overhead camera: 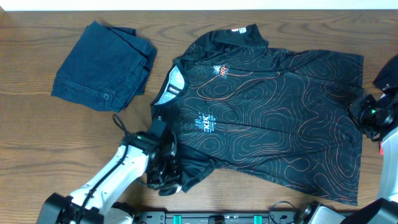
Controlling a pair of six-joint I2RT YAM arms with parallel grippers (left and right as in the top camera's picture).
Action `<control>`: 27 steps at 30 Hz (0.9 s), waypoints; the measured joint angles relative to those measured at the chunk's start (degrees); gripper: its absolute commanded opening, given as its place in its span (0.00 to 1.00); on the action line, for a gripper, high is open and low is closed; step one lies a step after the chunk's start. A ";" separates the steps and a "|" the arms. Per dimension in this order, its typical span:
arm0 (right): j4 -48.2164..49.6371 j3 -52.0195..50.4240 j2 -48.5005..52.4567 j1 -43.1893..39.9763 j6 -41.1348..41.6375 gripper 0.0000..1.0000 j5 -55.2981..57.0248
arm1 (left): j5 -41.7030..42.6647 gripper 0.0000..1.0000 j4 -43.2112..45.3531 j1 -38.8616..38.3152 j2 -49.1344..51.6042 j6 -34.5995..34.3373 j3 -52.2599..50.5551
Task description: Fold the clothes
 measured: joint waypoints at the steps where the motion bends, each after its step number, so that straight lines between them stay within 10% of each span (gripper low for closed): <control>1: -0.02 0.00 0.00 0.00 0.00 0.38 0.00 | 0.26 0.06 0.09 0.00 -0.33 0.07 0.98; 8: -0.02 0.00 0.00 0.00 0.00 0.39 0.00 | 0.11 0.06 3.69 0.00 -1.57 1.73 7.61; 20: -0.09 0.00 0.00 0.00 0.00 0.40 0.00 | -25.94 0.07 4.90 -0.17 -1.57 1.95 8.24; 24: -0.63 0.00 0.00 0.00 0.00 0.40 0.00 | -28.96 0.55 1.27 -0.20 -1.57 2.43 8.24; 27: -0.68 0.00 0.00 0.00 -0.02 0.40 0.00 | -29.90 0.62 -0.52 -0.20 -1.57 2.64 8.24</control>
